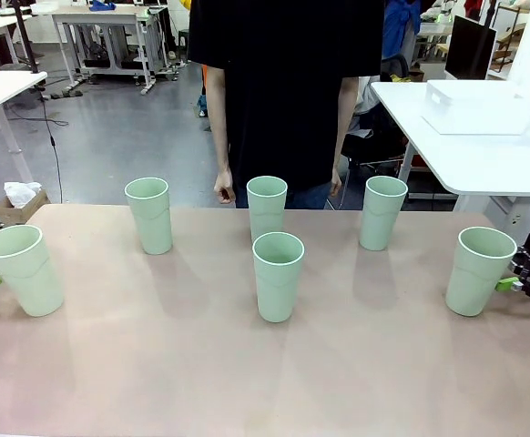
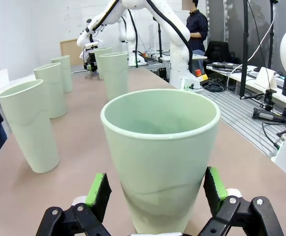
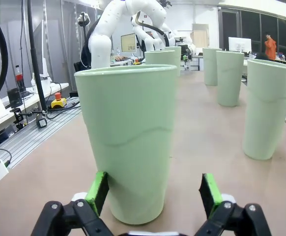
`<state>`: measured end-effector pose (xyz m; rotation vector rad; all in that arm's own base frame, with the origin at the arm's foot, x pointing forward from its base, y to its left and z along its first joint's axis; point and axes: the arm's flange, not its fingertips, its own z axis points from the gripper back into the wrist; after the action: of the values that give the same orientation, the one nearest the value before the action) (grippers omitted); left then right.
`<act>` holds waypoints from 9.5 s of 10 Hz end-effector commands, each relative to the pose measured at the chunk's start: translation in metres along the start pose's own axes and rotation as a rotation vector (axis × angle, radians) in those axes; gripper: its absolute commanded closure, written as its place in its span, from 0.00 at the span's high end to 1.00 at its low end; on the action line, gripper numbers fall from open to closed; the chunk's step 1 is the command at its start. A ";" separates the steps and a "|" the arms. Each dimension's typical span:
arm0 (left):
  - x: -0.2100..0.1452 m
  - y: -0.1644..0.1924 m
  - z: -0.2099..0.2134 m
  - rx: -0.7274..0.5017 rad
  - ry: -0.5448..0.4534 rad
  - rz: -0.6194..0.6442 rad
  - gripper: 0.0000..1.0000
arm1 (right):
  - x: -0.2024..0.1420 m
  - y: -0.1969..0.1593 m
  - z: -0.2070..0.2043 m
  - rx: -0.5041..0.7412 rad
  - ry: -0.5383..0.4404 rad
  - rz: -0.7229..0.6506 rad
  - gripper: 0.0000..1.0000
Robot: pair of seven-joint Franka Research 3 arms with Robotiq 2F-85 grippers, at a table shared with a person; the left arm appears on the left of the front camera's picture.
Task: Stack the cups and store them in the basket.
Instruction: Pick up two Reusable plastic cups , one in each hand, then place the stack of Reusable plastic cups into the Pantry Basket.
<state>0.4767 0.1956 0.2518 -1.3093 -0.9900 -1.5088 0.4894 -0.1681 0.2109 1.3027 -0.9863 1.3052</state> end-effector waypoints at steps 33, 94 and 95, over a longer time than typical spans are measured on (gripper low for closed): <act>-0.007 -0.015 -0.048 -0.001 -0.103 -0.070 1.00 | 0.009 0.035 -0.062 -0.002 -0.082 0.000 1.00; 0.134 0.028 -0.142 0.248 -0.199 -0.079 0.90 | 0.149 0.049 -0.177 -0.318 -0.166 0.070 0.86; 0.134 0.028 -0.142 0.248 -0.199 -0.079 0.90 | 0.149 0.049 -0.177 -0.318 -0.166 0.070 0.86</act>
<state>0.4536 0.0365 0.3630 -1.2722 -1.3193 -1.2840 0.4206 0.0116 0.3445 1.1511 -1.2924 1.0548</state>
